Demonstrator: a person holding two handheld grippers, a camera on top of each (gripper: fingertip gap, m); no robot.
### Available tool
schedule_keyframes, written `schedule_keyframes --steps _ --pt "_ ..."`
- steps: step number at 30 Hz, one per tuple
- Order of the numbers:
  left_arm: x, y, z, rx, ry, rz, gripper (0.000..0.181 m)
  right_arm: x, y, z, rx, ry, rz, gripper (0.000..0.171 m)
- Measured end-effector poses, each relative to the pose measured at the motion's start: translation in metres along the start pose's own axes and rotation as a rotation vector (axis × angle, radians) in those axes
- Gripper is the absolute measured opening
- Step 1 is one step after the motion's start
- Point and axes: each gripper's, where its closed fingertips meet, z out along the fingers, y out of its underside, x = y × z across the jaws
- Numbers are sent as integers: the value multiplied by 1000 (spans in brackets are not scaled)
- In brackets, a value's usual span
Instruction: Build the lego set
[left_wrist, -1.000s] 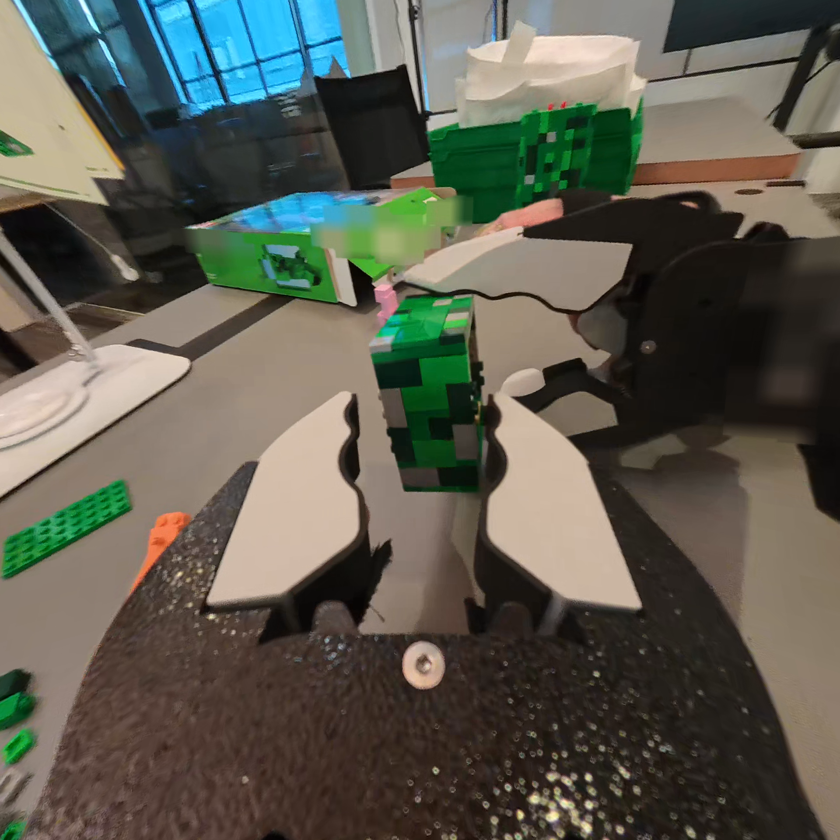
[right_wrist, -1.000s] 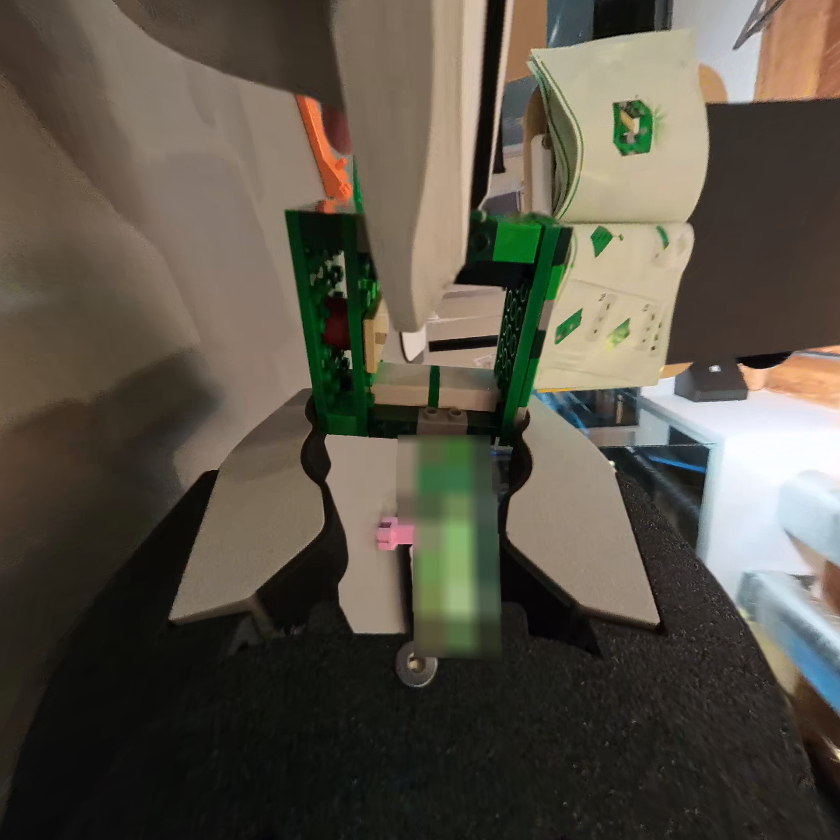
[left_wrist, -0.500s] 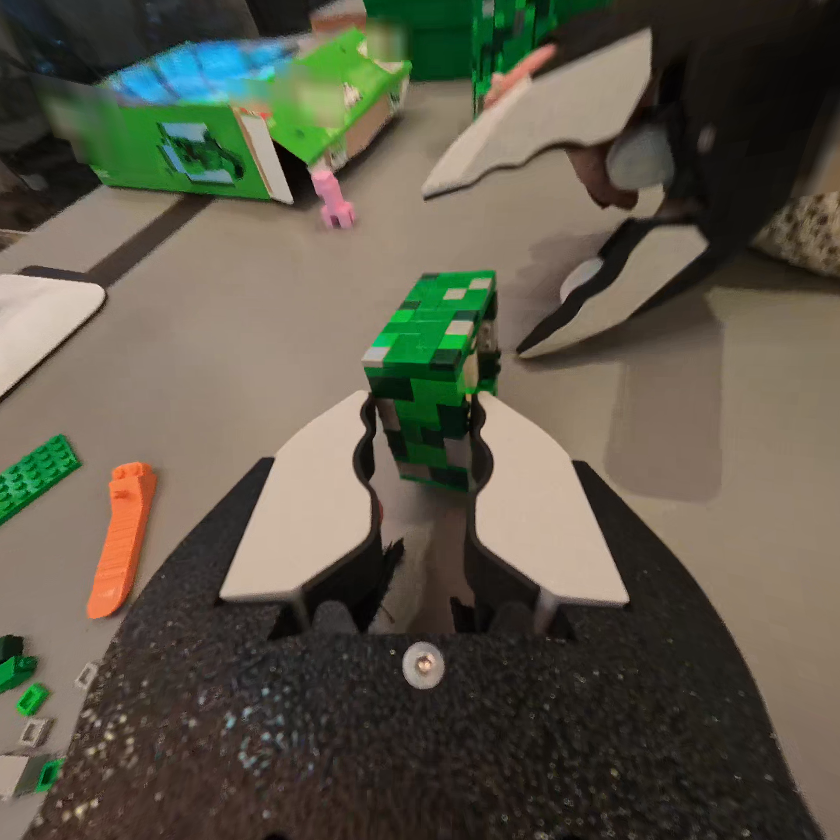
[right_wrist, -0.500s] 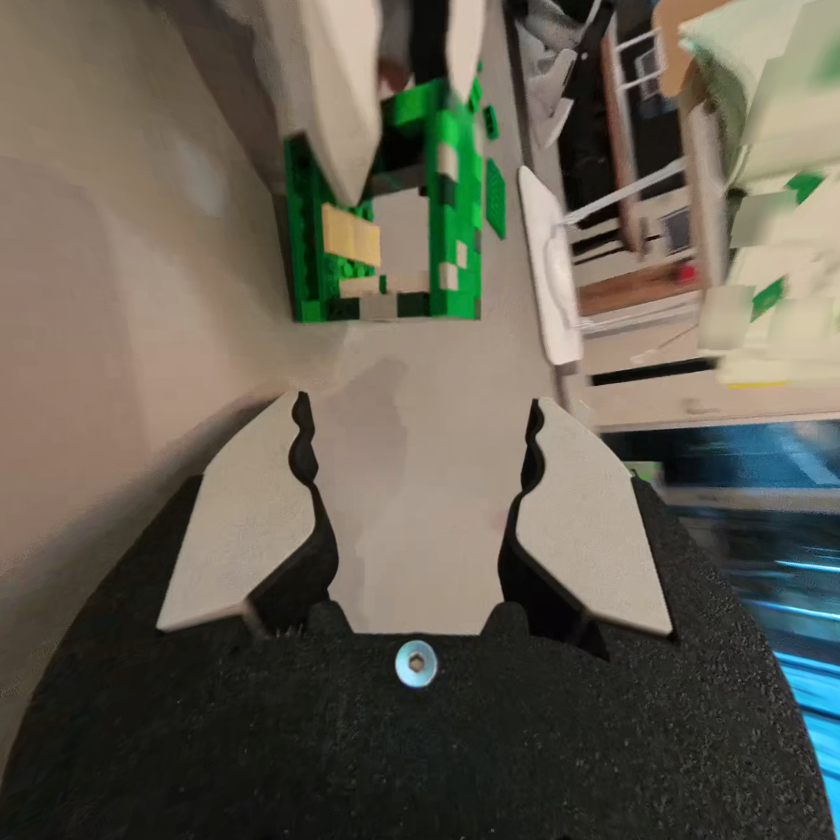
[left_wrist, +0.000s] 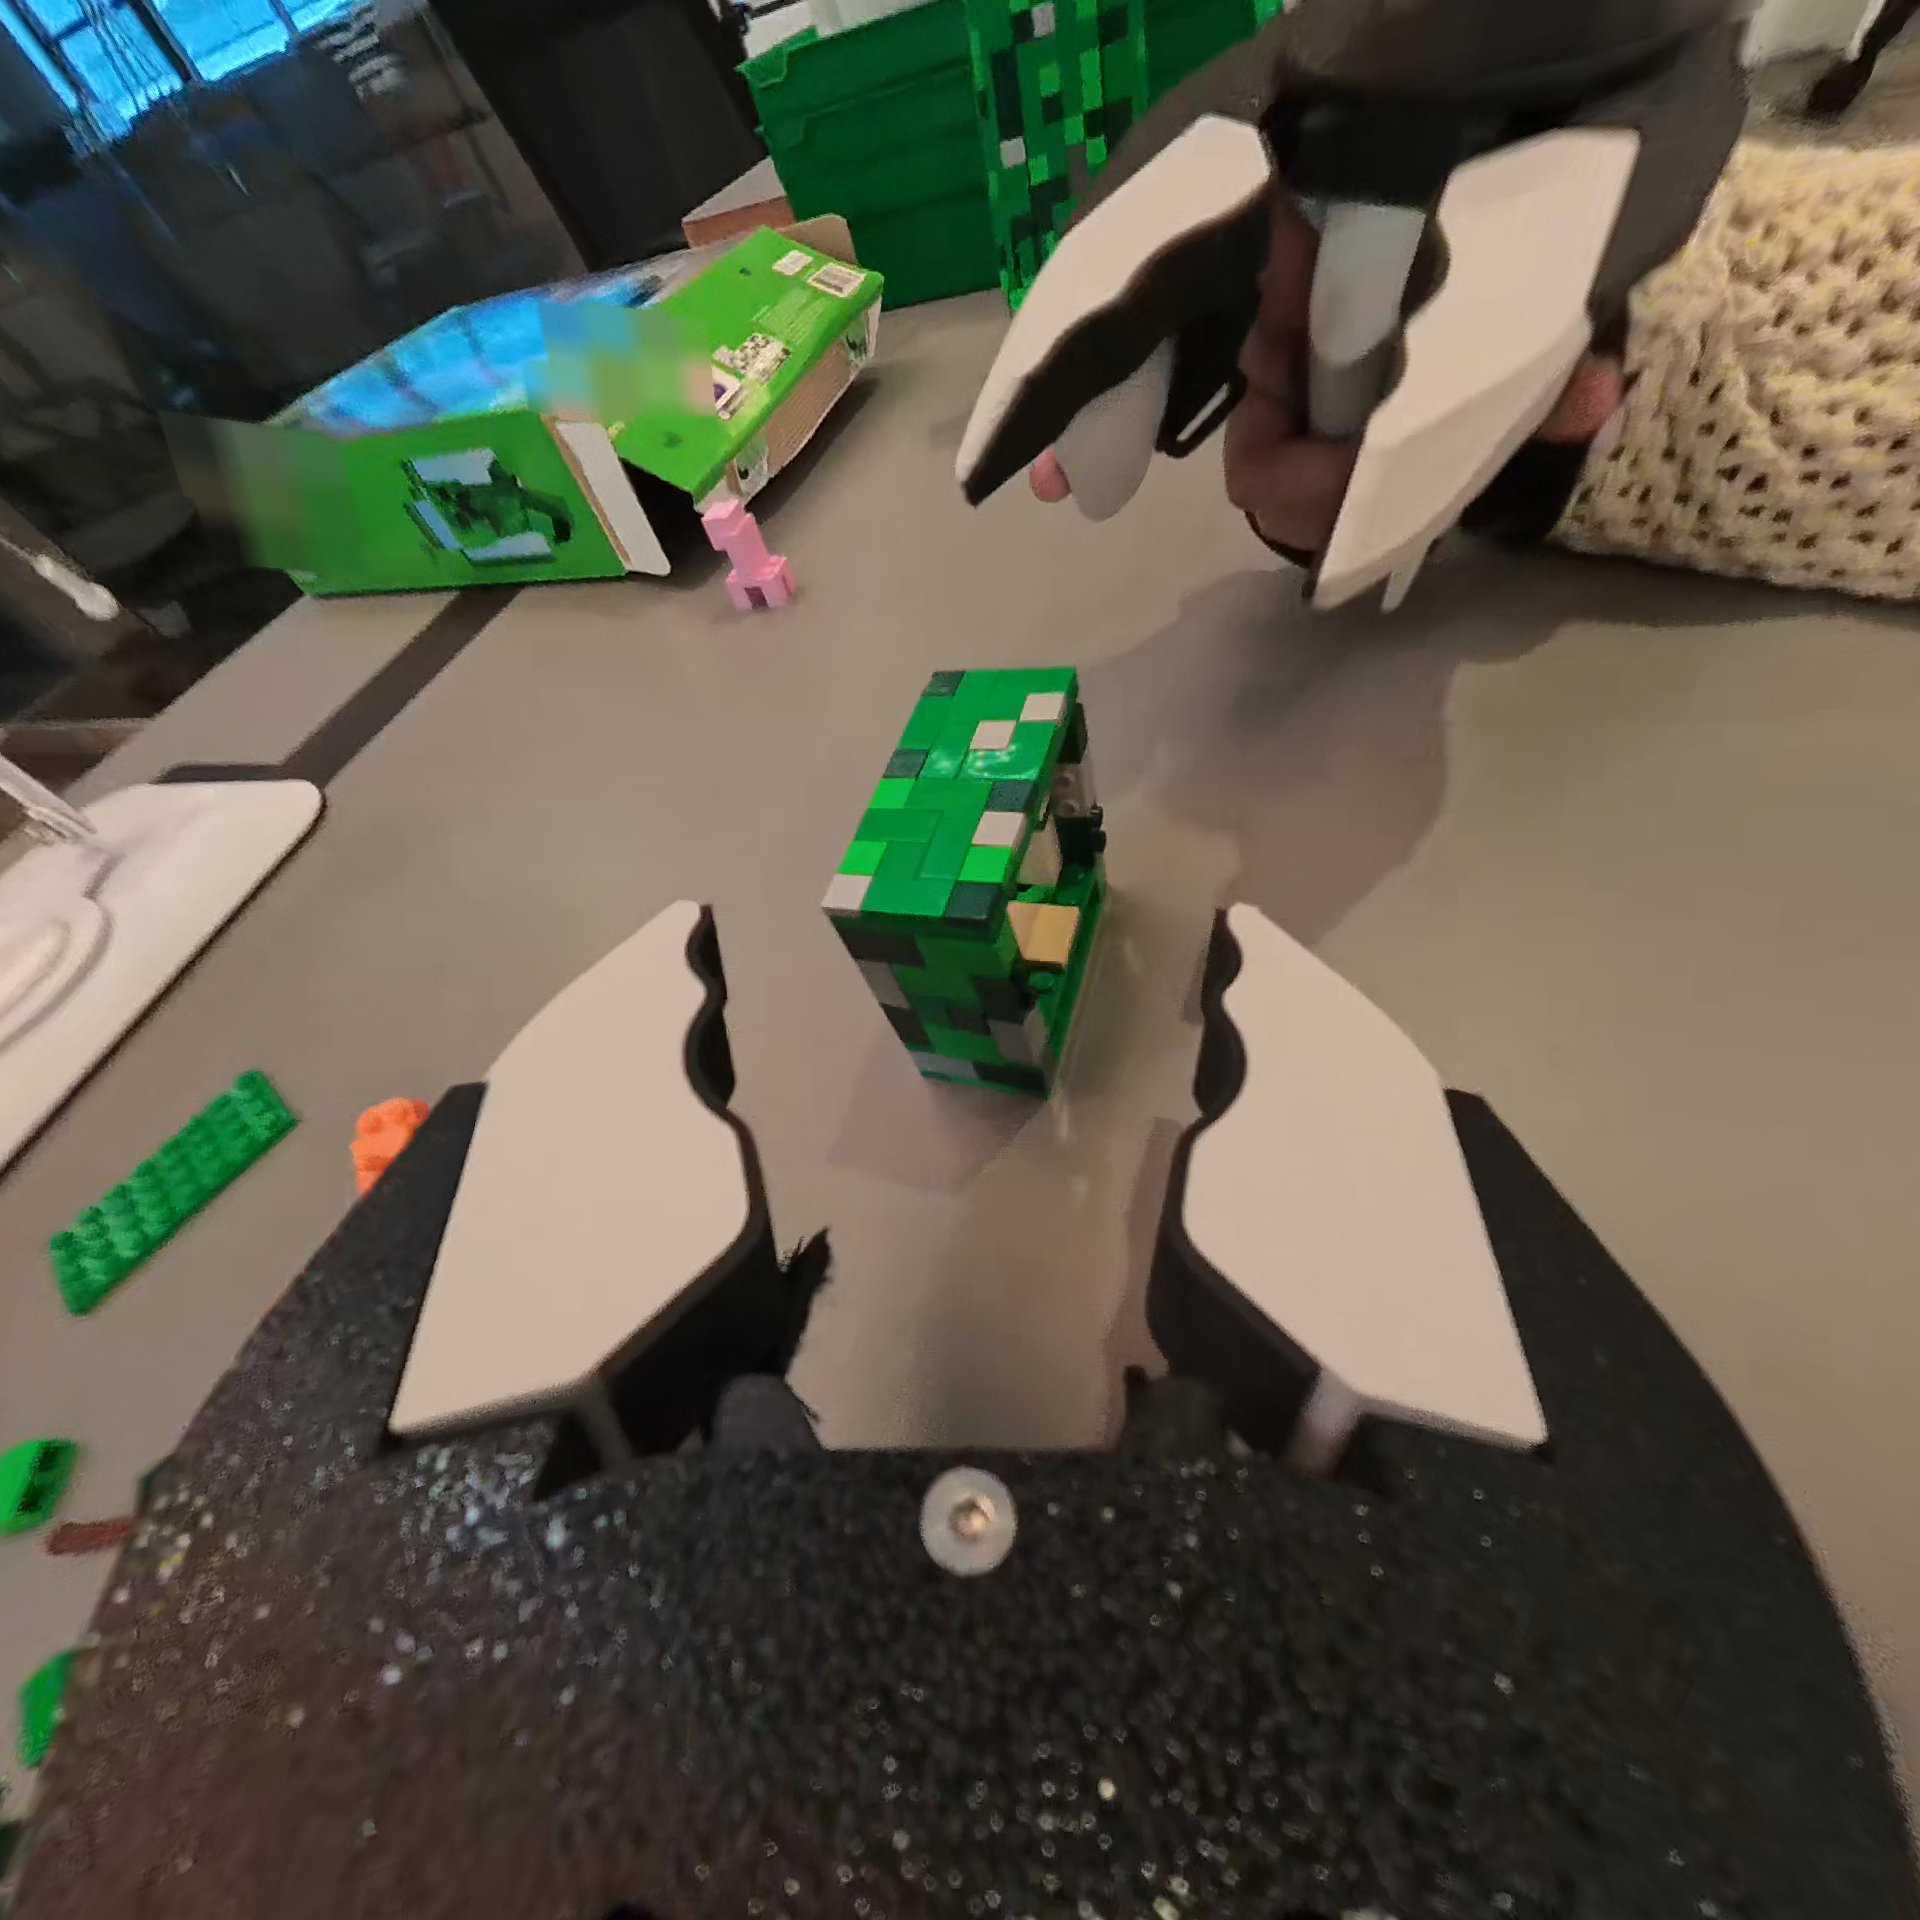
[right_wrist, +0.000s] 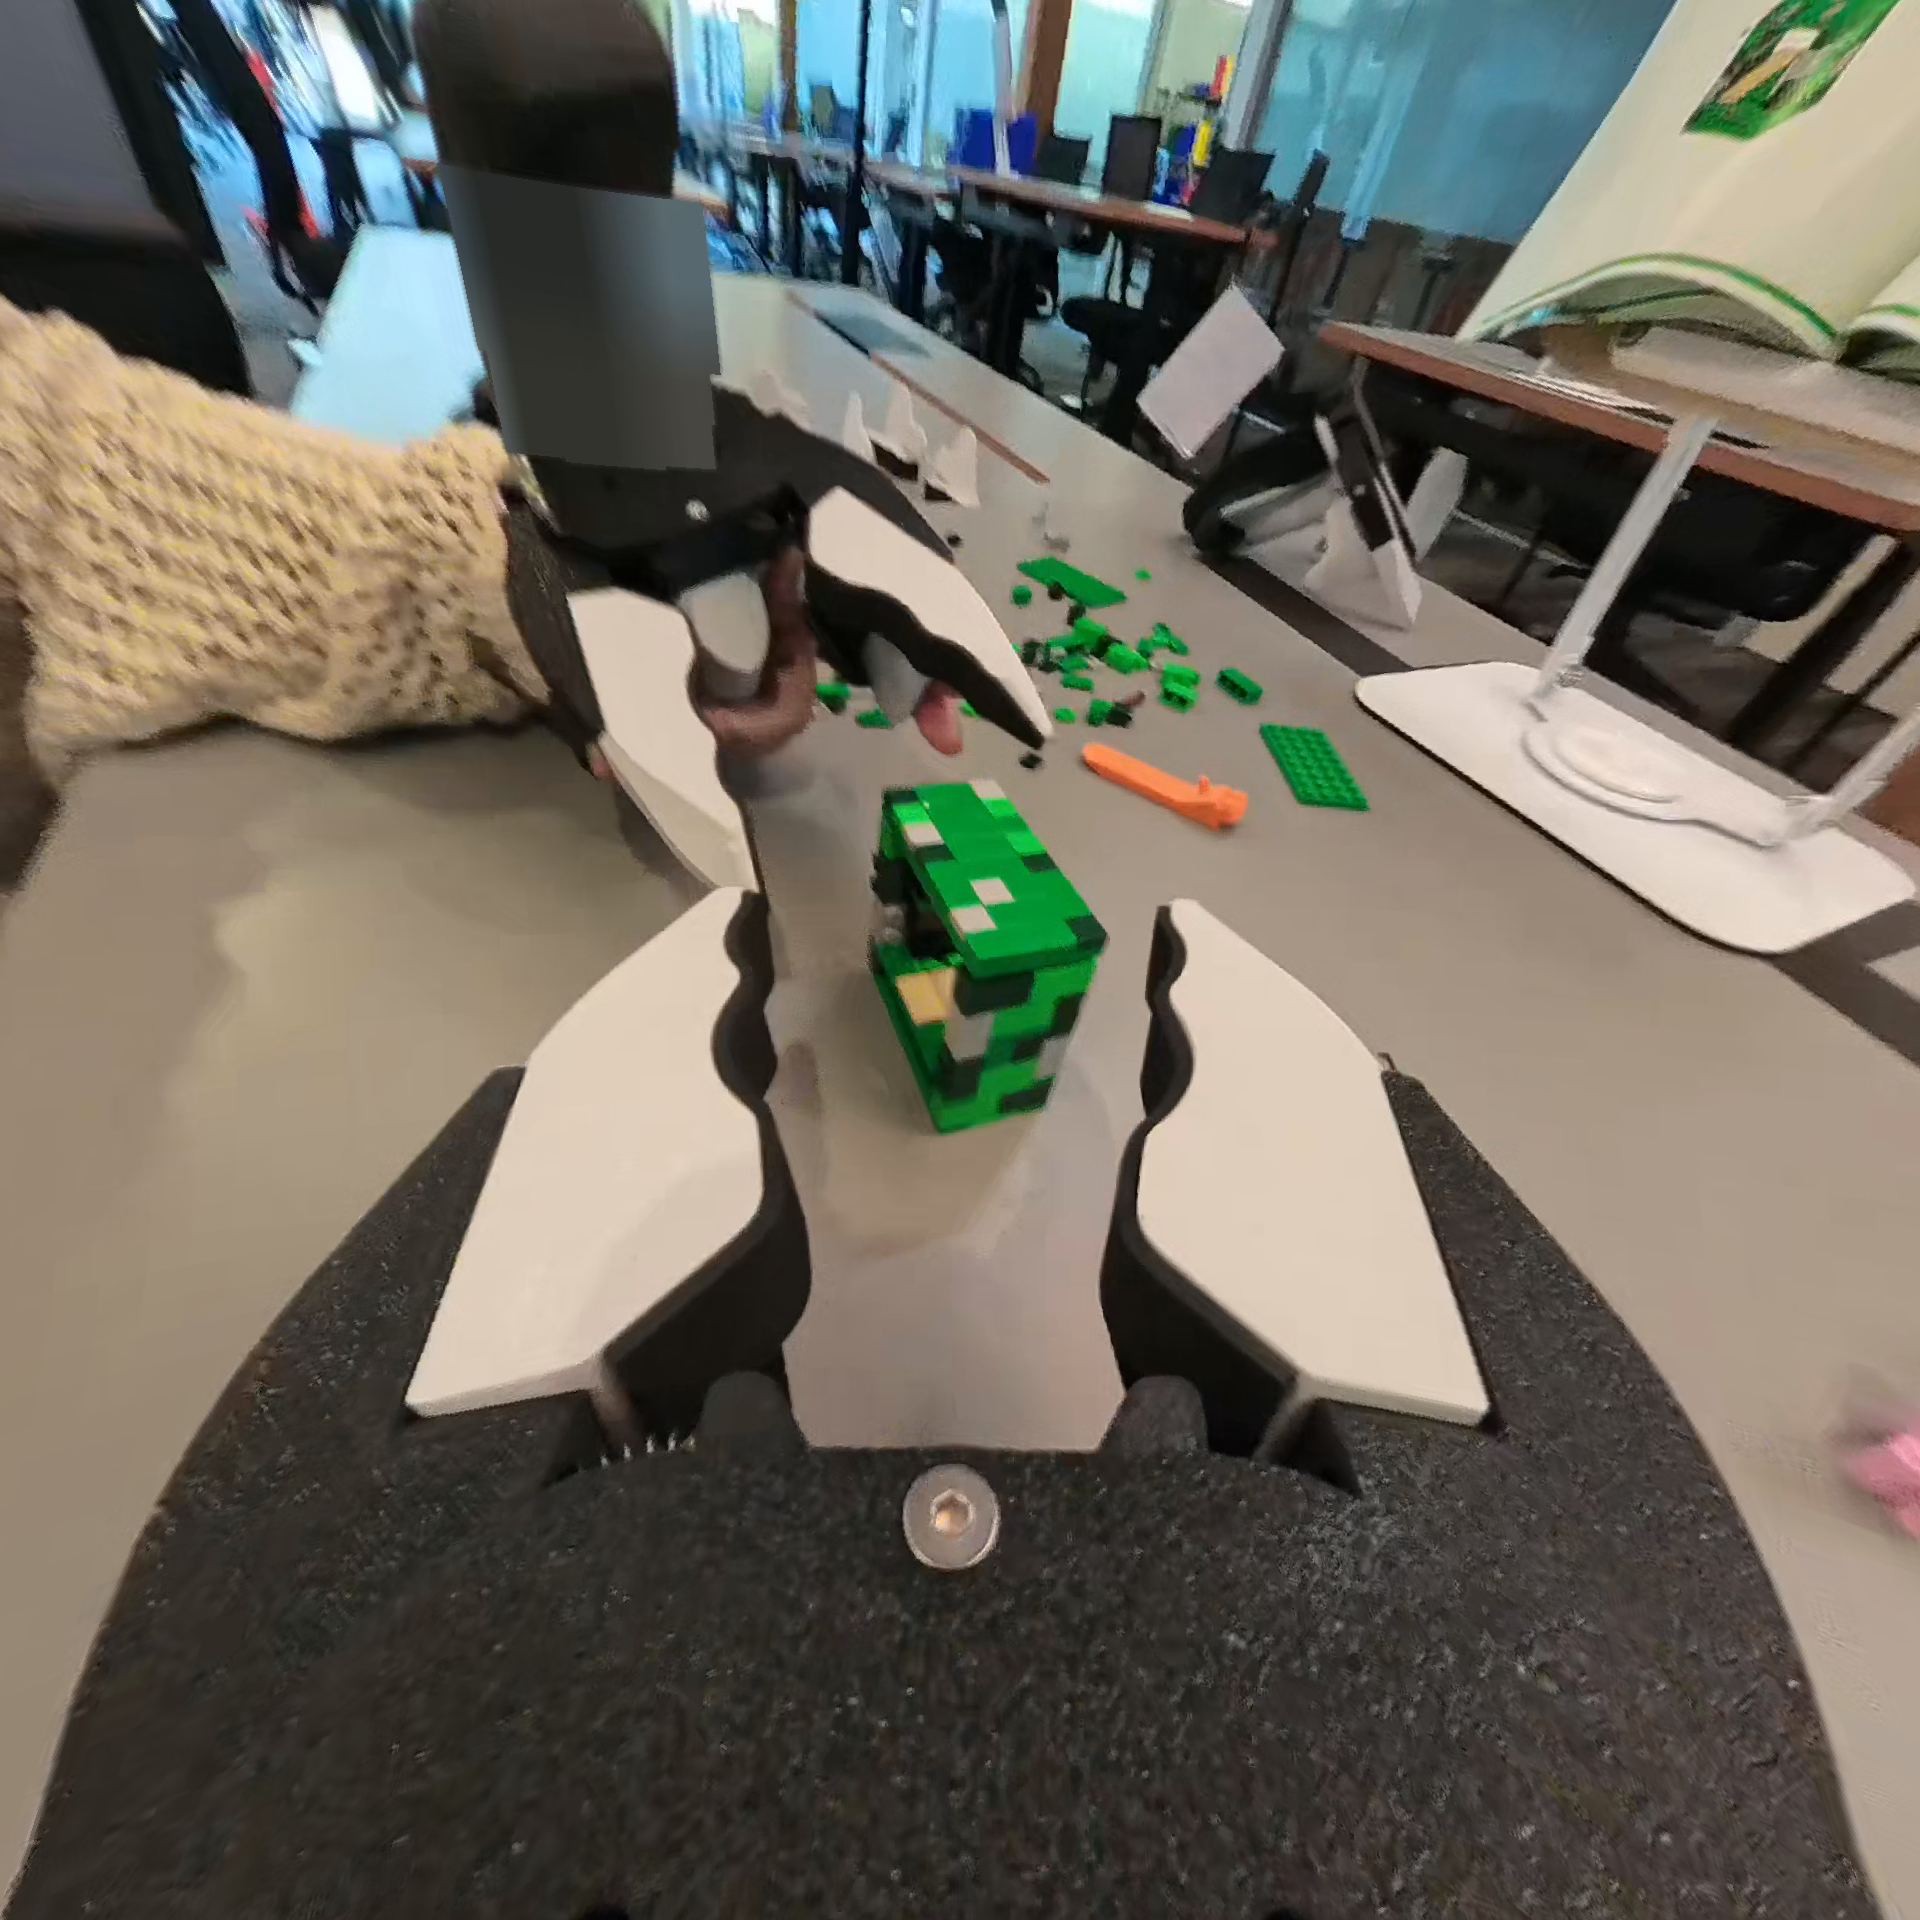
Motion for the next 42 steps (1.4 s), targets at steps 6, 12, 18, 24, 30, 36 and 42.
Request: schedule_keyframes --steps 6,12,18,24,30,36,42 --pt "11 -37 0 104 14 144 76 -1 -10 3 68 31 27 58" --pt "7 -27 14 -95 68 191 82 -9 -1 9 -25 70 -146 74" --pt "-3 11 26 -163 106 88 76 -1 5 18 -192 241 -249 42" --pt "0 37 36 -262 158 130 64 12 -15 26 -24 39 98 0" --pt "4 36 39 -243 213 115 49 10 10 32 -72 -201 134 0" --pt "5 36 40 -241 238 121 48 9 14 33 -77 -278 133 0" --pt "5 37 40 -244 246 115 47 6 15 33 -63 -289 130 0"
